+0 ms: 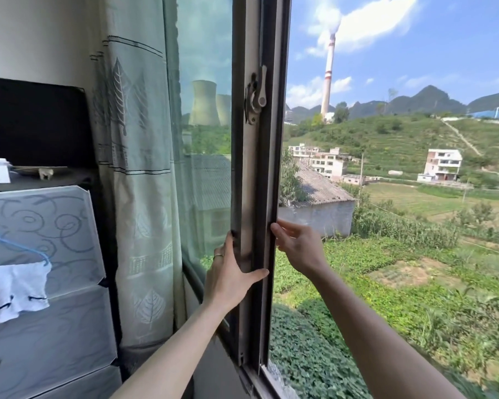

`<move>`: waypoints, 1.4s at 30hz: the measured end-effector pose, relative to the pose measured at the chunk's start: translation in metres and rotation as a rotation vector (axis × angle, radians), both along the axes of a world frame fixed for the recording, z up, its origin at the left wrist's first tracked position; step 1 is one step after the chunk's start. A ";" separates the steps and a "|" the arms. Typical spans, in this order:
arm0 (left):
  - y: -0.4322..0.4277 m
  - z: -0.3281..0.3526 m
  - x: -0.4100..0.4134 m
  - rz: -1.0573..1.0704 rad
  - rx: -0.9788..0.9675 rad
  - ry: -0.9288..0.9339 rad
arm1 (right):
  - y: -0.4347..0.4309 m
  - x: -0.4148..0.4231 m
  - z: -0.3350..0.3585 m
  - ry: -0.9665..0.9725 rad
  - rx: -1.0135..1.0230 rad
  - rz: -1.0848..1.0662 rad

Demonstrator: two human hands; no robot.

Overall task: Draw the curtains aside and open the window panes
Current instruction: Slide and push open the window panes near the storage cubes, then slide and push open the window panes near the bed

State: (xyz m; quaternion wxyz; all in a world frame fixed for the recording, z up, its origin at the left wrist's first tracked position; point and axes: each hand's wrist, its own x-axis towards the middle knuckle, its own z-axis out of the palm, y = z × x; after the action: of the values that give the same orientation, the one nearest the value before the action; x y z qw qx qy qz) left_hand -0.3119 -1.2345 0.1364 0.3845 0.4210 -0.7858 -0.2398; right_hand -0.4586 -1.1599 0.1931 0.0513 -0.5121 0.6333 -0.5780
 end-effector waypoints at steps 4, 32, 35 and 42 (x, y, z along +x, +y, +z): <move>0.003 0.001 0.000 0.025 -0.035 -0.010 | -0.008 0.004 0.001 0.036 -0.007 -0.034; 0.037 0.007 -0.001 -0.347 -0.532 -0.107 | 0.118 0.028 -0.044 0.286 0.228 -0.402; 0.056 -0.005 -0.021 -0.580 -0.438 -0.167 | 0.167 0.036 -0.064 0.289 0.273 -0.584; 0.134 -0.032 -0.089 -1.072 -0.360 -0.193 | 0.300 0.077 -0.087 0.276 0.394 -0.983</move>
State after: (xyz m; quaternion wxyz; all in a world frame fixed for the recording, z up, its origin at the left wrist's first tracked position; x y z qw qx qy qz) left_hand -0.4010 -1.1007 0.1040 0.2012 -0.0885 -0.9495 -0.2240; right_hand -0.3819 -0.8603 0.1060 -0.2132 -0.2076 0.8952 -0.3318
